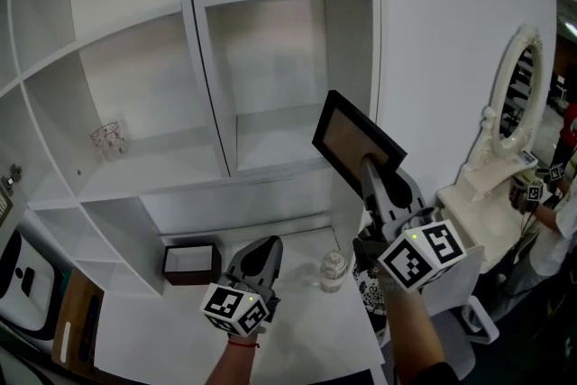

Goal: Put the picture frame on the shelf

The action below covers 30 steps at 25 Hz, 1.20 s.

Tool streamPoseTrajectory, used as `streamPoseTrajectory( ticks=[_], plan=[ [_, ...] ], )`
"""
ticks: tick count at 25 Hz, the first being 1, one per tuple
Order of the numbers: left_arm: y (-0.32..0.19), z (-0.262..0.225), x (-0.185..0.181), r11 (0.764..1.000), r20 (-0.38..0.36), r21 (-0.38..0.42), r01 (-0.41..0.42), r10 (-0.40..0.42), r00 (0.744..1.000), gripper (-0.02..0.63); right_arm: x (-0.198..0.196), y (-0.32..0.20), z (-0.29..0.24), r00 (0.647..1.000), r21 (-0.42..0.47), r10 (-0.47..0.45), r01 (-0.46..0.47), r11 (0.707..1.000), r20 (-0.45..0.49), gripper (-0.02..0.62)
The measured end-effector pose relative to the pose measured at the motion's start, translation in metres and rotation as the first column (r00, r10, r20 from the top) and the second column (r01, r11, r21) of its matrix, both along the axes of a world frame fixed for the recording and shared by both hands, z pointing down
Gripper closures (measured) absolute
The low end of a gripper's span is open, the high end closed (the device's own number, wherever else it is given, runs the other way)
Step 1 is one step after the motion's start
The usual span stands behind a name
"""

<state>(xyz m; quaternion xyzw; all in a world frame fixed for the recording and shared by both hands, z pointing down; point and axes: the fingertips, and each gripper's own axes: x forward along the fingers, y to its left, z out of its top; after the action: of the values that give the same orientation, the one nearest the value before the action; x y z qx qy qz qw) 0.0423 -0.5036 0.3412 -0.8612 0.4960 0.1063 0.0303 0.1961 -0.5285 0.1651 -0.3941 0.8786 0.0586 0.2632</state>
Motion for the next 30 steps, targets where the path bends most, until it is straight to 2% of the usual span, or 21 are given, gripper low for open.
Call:
streamPoseTrajectory(
  ticks=[5,12,21,30],
  plan=[
    [-0.013,-0.006,-0.008,1.0,0.018,0.011,-0.013,0.013,1.0,0.601,-0.015,-0.029,-0.003,0.999,-0.012,0.031,-0.031,0.999,-0.016,0.581],
    [-0.033,-0.017,-0.011,0.997,0.026,-0.008,-0.074,0.075,0.997,0.601,-0.033,-0.063,-0.005,0.993,-0.043,0.103,-0.106,0.993,-0.06,0.581],
    [-0.046,-0.032,-0.016,0.993,0.017,0.018,-0.117,0.117,0.993,0.601,-0.039,-0.099,-0.007,0.968,-0.063,0.224,-0.232,0.971,-0.117,0.581],
    [-0.052,-0.027,-0.023,0.993,0.015,0.01,-0.114,0.114,0.993,0.603,-0.036,-0.122,-0.004,0.945,-0.086,0.3,-0.313,0.946,-0.129,0.581]
  ],
)
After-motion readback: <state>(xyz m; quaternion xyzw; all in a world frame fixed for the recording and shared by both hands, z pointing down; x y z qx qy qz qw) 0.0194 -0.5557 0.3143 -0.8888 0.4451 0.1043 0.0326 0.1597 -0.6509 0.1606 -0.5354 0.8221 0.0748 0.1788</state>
